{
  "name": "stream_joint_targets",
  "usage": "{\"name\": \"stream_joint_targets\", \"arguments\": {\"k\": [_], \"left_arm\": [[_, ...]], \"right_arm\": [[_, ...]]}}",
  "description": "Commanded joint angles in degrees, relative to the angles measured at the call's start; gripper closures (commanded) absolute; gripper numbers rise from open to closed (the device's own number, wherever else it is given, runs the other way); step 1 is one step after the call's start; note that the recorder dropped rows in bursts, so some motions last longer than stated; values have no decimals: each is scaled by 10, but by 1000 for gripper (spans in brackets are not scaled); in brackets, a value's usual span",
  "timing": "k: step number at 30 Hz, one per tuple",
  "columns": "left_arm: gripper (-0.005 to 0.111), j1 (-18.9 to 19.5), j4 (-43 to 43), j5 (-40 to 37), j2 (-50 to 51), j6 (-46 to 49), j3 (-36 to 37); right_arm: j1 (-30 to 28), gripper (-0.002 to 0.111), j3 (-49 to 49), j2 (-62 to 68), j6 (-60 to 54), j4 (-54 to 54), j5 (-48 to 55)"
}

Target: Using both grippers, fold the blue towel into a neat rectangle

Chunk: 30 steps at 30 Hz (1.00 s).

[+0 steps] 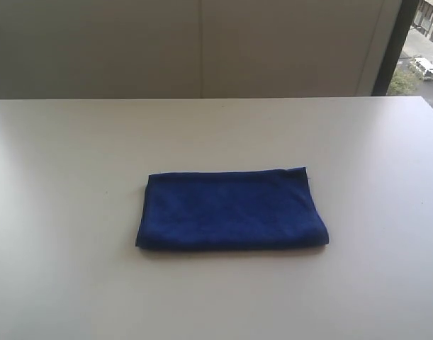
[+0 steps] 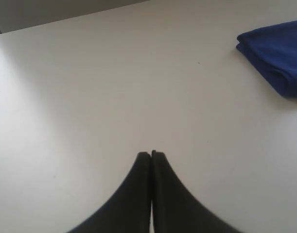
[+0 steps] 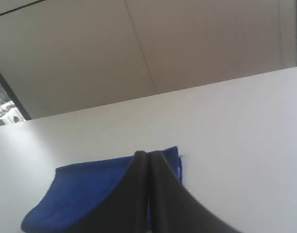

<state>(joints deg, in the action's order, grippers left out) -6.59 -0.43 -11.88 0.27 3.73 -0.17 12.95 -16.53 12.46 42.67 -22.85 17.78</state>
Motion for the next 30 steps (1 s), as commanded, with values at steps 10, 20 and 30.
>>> {"name": "stream_joint_targets", "arguments": {"k": [10, 20, 30], "left_arm": [[107, -1, -4, 2, -3, 1, 2], [107, -1, -4, 2, -3, 1, 2], [107, -1, -4, 2, -3, 1, 2]], "right_arm": [[-3, 108, 165, -83, -397, 209, -39], [-40, 108, 165, -125, -427, 209, 4], [-200, 108, 165, -125, -427, 209, 4]]}}
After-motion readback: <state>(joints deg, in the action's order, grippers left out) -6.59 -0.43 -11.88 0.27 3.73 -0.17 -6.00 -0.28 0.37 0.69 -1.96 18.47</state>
